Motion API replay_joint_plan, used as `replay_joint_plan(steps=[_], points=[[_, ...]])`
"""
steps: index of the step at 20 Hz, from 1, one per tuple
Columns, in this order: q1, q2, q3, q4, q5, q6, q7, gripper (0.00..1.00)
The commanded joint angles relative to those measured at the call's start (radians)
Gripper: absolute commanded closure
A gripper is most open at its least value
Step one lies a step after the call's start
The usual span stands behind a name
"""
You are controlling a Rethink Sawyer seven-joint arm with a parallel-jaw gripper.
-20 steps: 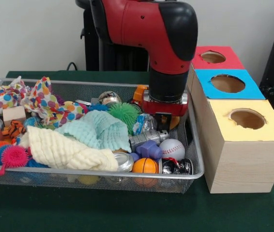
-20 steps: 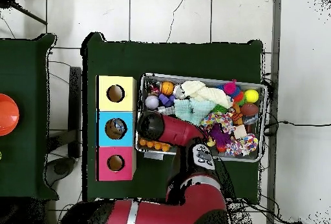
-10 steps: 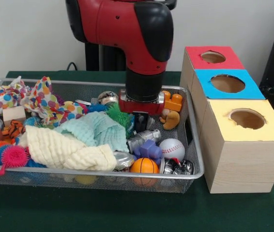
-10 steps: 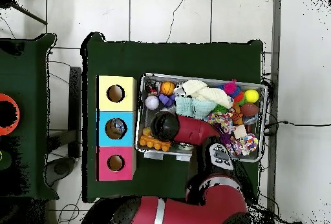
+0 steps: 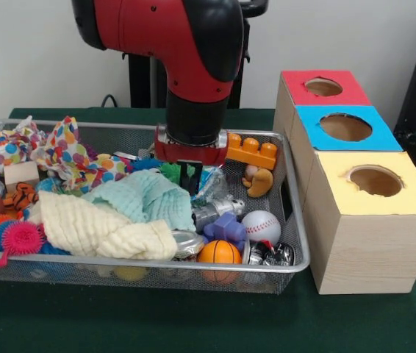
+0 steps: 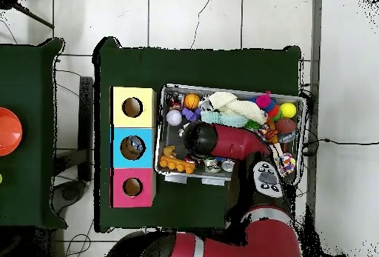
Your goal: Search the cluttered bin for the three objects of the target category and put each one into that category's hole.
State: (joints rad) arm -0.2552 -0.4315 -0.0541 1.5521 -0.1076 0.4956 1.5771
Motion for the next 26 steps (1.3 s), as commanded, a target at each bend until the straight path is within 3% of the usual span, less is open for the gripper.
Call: replay_joint_plan(steps=[1, 4, 6, 9, 13, 22, 26], points=[[-0.031, -0.052, 0.020, -0.081, -0.074, 0.186, -0.069, 1.00], [-0.033, -0.100, 0.022, -0.051, -0.068, 0.270, -0.059, 1.00], [-0.037, -0.132, 0.028, 0.011, -0.052, 0.279, -0.028, 1.00], [-0.030, -0.175, 0.044, 0.139, -0.016, 0.216, 0.055, 1.00], [-0.026, -0.196, 0.080, 0.253, 0.041, 0.148, 0.132, 1.00], [0.004, -0.156, 0.059, 0.169, -0.038, 0.058, 0.088, 1.00], [0.027, -0.165, 0.058, 0.165, -0.023, 0.084, 0.110, 1.00]])
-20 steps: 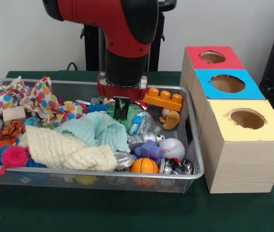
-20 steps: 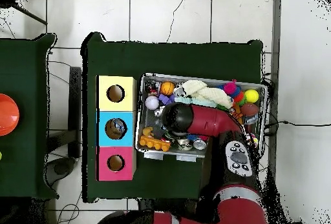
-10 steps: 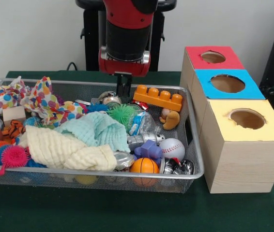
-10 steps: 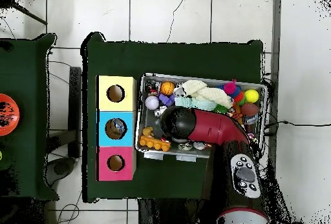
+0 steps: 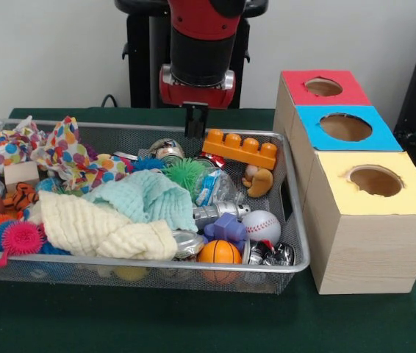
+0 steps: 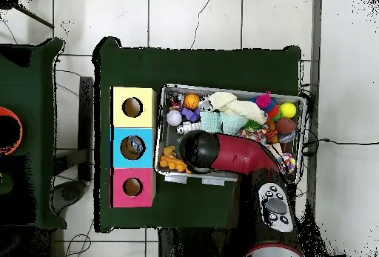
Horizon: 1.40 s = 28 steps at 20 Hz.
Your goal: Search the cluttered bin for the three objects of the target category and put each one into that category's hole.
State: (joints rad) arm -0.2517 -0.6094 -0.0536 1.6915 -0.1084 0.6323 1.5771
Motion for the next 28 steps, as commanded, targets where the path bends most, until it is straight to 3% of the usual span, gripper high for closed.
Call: replay_joint_plan(steps=[1, 10, 27, 28], points=[[0.019, 0.026, 0.066, 0.025, -0.006, -0.046, 0.116, 1.00], [0.039, 0.072, 0.031, 0.085, 0.115, -0.150, 0.298, 1.00], [0.045, 0.099, 0.032, 0.013, 0.045, -0.160, 0.126, 1.00], [0.044, 0.098, 0.034, 0.013, 0.044, -0.158, 0.122, 0.00]])
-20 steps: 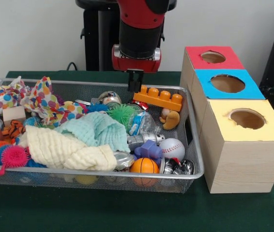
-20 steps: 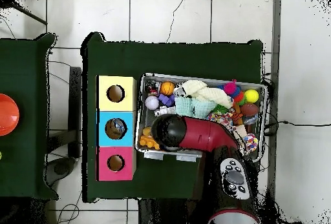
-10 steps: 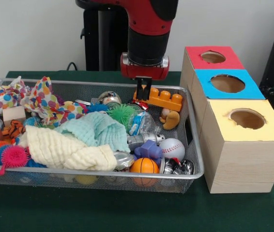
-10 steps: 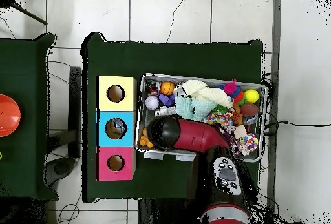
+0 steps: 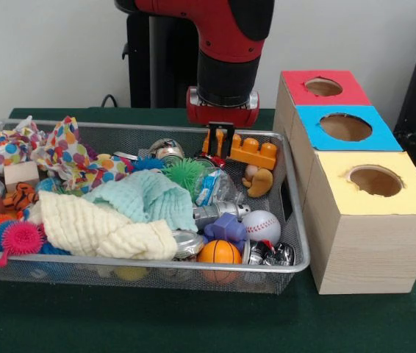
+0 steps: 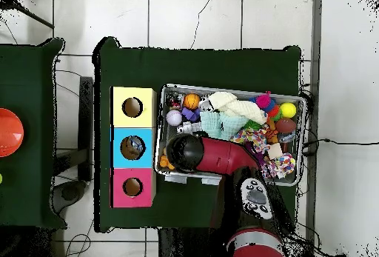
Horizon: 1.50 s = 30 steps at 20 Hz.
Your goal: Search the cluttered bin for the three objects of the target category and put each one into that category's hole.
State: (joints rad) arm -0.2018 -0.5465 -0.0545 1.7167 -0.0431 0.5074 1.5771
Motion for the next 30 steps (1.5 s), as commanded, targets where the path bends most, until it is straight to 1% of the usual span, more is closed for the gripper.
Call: replay_joint_plan(steps=[1, 5, 8, 13, 16, 21, 26, 27, 30], points=[[-0.007, 0.036, 0.036, -0.014, -0.022, -0.032, 0.119, 0.00], [-0.010, 0.040, 0.043, -0.024, -0.026, -0.017, 0.103, 0.00], [-0.010, 0.051, 0.045, -0.036, -0.015, -0.015, 0.113, 0.00], [-0.019, 0.040, 0.049, -0.006, -0.013, -0.043, 0.119, 0.00], [-0.032, 0.057, 0.062, -0.012, -0.011, -0.061, 0.114, 0.00], [-0.033, 0.082, 0.071, -0.023, -0.004, -0.098, 0.127, 0.00], [-0.026, 0.112, 0.066, -0.040, -0.004, -0.136, 0.138, 0.00], [-0.025, 0.128, 0.068, -0.055, -0.002, -0.142, 0.138, 0.00], [-0.020, 0.140, 0.066, -0.062, 0.005, -0.153, 0.144, 0.00]])
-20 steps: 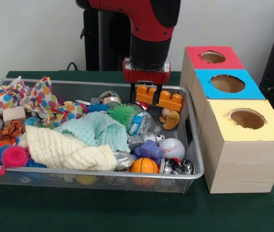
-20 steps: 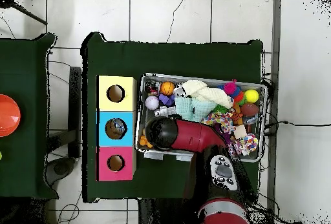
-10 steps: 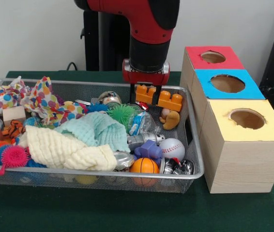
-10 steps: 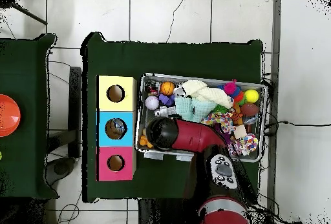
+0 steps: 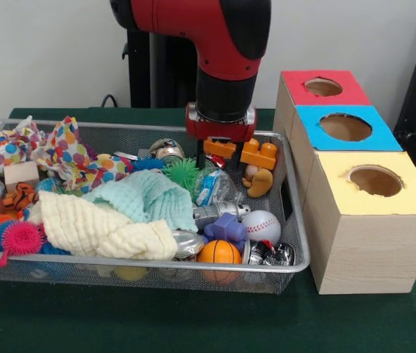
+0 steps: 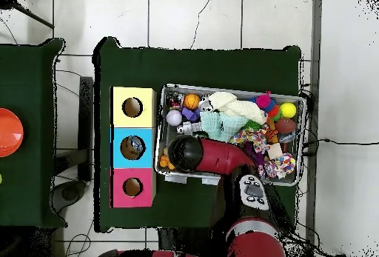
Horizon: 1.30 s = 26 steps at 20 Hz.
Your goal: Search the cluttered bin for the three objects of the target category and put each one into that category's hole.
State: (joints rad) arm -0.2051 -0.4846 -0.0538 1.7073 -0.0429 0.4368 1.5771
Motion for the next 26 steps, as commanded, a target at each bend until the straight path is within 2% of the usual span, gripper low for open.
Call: replay_joint_plan(steps=[1, 18, 22, 26], points=[[-0.014, 0.081, 0.063, -0.055, 0.007, -0.085, 0.147, 0.00], [-0.005, 0.122, 0.065, -0.087, 0.016, -0.114, 0.149, 0.00], [-0.034, 0.079, 0.096, -0.049, 0.021, -0.094, 0.132, 0.00], [-0.044, -0.013, 0.109, 0.012, 0.035, -0.050, 0.135, 0.00]])
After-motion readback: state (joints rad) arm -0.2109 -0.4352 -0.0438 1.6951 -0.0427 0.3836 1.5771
